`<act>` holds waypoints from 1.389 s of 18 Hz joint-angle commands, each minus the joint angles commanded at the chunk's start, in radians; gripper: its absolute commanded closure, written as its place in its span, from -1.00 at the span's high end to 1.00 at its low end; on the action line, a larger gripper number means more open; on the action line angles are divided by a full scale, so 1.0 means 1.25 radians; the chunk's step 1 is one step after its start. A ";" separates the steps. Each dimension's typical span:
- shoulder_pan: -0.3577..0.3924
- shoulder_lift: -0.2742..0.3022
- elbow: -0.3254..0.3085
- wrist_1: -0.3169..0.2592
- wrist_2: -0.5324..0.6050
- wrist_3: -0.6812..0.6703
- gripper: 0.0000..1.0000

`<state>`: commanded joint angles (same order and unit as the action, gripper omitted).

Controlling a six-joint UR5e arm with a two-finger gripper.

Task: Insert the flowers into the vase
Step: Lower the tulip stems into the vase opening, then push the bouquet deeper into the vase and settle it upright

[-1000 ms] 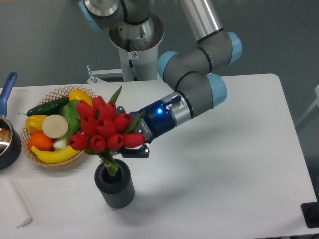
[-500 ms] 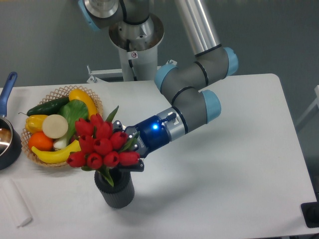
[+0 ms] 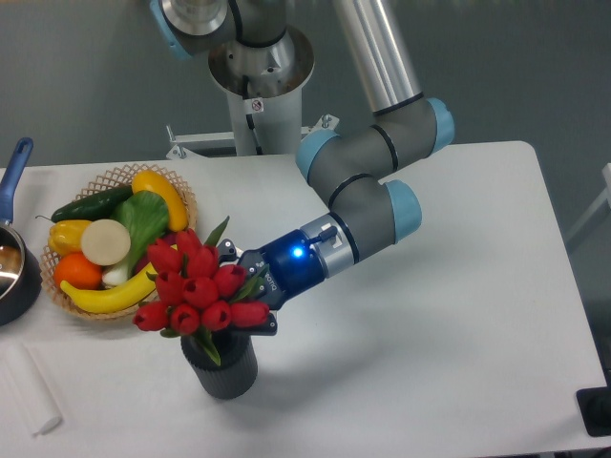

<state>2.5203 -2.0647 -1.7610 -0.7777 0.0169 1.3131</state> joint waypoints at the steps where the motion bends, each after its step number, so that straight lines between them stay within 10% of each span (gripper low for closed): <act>1: 0.000 -0.001 -0.001 0.000 0.000 0.000 -0.43; 25: 0.005 -0.043 -0.004 0.005 0.050 0.021 -0.16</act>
<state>2.5265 -2.1184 -1.7656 -0.7716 0.0798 1.3392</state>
